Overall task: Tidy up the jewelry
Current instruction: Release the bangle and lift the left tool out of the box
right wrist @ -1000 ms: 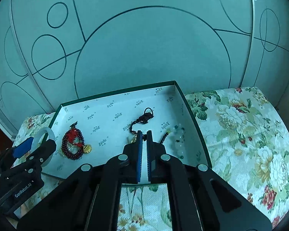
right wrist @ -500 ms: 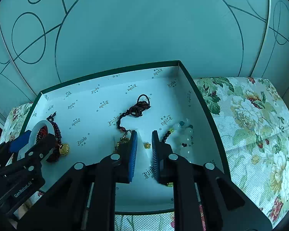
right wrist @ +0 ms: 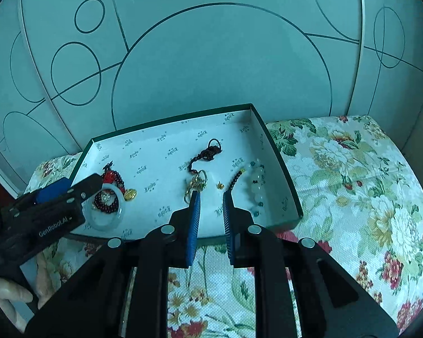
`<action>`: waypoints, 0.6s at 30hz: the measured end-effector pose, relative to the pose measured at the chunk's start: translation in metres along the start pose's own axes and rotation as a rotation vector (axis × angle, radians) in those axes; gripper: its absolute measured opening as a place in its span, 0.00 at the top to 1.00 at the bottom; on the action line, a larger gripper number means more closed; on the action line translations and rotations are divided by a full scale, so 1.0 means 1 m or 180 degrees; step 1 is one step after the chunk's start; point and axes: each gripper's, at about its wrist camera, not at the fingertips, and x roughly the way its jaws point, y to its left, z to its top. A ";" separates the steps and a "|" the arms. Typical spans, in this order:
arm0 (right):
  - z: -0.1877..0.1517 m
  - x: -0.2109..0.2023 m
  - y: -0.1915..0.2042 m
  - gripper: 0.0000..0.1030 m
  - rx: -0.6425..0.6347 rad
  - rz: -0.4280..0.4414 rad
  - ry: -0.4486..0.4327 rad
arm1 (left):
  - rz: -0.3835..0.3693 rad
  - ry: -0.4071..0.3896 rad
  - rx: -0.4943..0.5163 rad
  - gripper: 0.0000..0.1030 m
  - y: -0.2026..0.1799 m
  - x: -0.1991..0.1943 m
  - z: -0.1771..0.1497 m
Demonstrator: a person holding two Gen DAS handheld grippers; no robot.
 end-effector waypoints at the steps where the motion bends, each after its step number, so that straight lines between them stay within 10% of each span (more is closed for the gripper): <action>1: -0.005 -0.003 0.001 0.84 0.0003 0.0018 0.0017 | -0.0015 -0.0007 -0.0011 0.30 0.000 -0.002 0.000; 18: -0.086 -0.034 0.032 0.84 -0.0194 0.0137 0.0321 | 0.0393 0.0201 -0.0140 0.26 0.029 -0.050 -0.080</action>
